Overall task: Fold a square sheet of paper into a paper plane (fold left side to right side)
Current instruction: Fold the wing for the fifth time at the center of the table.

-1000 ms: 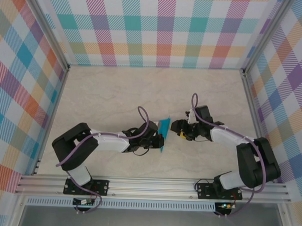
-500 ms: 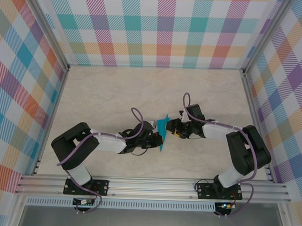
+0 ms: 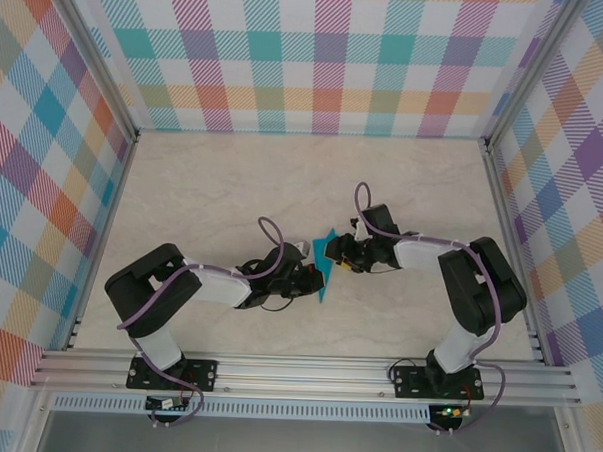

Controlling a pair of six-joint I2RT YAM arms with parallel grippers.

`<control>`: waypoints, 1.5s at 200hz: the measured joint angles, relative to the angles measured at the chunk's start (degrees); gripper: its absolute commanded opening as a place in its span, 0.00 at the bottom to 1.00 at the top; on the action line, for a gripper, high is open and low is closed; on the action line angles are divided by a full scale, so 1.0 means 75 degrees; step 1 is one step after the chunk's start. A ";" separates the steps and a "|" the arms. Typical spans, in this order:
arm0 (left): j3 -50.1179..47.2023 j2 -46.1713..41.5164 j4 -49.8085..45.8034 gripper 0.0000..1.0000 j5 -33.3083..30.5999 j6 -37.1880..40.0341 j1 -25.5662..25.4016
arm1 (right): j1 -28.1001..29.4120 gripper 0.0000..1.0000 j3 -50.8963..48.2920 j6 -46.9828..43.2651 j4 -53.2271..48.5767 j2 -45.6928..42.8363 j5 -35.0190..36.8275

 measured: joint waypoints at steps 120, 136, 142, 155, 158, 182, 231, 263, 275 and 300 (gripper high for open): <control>0.0000 0.0216 0.0146 0.15 0.0125 -0.0041 0.0015 | 0.0047 0.45 0.0595 0.0000 -0.0822 0.0425 0.0169; 0.0000 0.0216 0.0140 0.17 0.0146 -0.0050 0.0015 | 0.0047 0.44 0.0670 0.0000 -0.0935 0.0466 0.0166; 0.0000 0.0216 0.0140 0.18 0.0149 -0.0050 0.0015 | 0.0047 0.44 0.0694 0.0000 -0.0976 0.0481 0.0169; 0.0000 0.0216 0.0137 0.20 0.0152 -0.0047 0.0015 | 0.0044 0.44 0.0734 0.0003 -0.1043 0.0498 0.0169; 0.0000 0.0216 0.0137 0.20 0.0152 -0.0047 0.0015 | 0.0044 0.44 0.0737 0.0000 -0.1046 0.0501 0.0169; 0.0000 0.0198 0.0125 0.24 0.0178 -0.0041 0.0038 | 0.0044 0.44 0.0766 0.0000 -0.1090 0.0519 0.0169; -0.0047 -0.0353 0.0047 0.44 0.0277 -0.0050 0.0245 | 0.0044 0.44 0.0781 0.0000 -0.1110 0.0527 0.0169; -0.0166 -0.1011 -0.0163 0.49 0.0353 -0.0044 0.0609 | 0.0044 0.44 0.0781 0.0000 -0.1116 0.0527 0.0169; -0.0169 -0.1093 -0.0239 0.48 0.0408 -0.0047 0.0807 | 0.0044 0.44 0.0781 0.0000 -0.1116 0.0527 0.0169; -0.0163 -0.0979 -0.0294 0.45 0.0638 -0.0128 0.1209 | 0.0044 0.44 0.0781 0.0000 -0.1119 0.0527 0.0169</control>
